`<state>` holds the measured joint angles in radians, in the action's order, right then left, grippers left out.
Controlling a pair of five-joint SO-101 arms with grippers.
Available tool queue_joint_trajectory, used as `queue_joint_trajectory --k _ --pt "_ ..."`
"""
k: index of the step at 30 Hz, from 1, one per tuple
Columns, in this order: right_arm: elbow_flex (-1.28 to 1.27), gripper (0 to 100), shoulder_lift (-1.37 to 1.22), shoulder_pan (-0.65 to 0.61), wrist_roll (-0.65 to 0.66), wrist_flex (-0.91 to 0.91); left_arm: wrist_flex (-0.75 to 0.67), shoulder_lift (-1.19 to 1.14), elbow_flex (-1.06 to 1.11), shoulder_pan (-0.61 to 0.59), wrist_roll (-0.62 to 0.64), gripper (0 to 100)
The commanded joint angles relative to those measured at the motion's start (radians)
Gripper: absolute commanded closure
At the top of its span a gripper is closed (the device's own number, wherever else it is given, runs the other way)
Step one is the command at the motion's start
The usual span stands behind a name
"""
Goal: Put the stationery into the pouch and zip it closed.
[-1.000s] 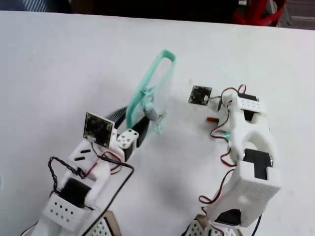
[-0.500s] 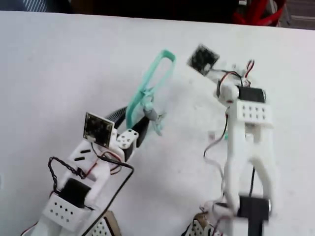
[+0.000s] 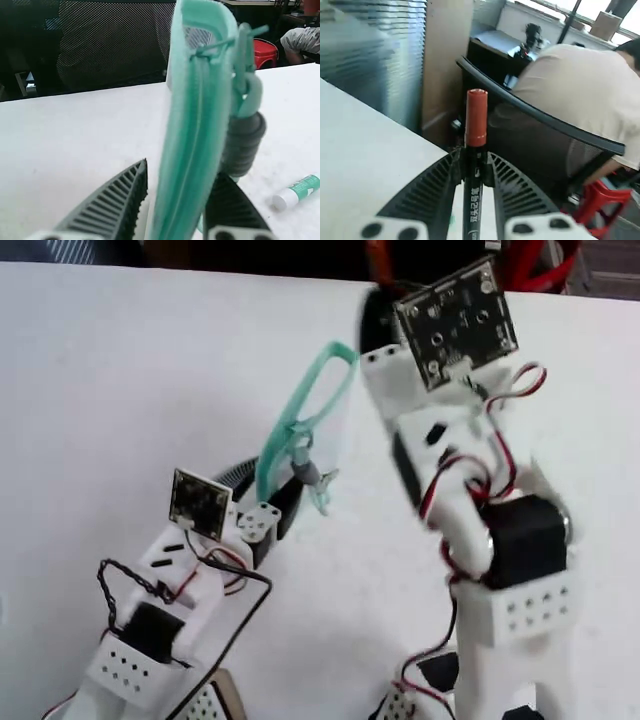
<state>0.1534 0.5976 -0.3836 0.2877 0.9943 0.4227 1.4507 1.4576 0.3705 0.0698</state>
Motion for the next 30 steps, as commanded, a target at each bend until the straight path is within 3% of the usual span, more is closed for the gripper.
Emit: queue_joint_trajectory --k 1,4,13,17,24,26,30 --pt "0.041 98.1 0.016 -0.073 -0.161 -0.044 0.0 0.005 -0.025 -0.005 0.006 83" --pt "-0.055 98.1 0.024 -0.077 -0.229 -0.18 0.0 0.005 -0.025 -0.007 0.006 83" --pt "-0.359 98.1 0.027 -0.079 -0.17 -0.417 0.0 0.005 -0.028 -0.007 0.006 83" --pt "-0.385 98.1 0.027 -0.082 -0.169 -0.423 -0.002 0.005 -0.028 -0.007 0.005 83" --pt "-0.388 97.8 0.027 -0.084 -0.167 -0.282 -0.002 0.005 -0.028 -0.007 0.005 83" --pt "-0.384 93.3 0.028 -0.084 -0.167 -0.236 -0.002 0.005 -0.028 -0.007 0.005 83" --pt "-0.384 72.0 0.054 -0.131 -0.083 -0.139 -0.002 0.005 -0.028 -0.007 0.005 83"
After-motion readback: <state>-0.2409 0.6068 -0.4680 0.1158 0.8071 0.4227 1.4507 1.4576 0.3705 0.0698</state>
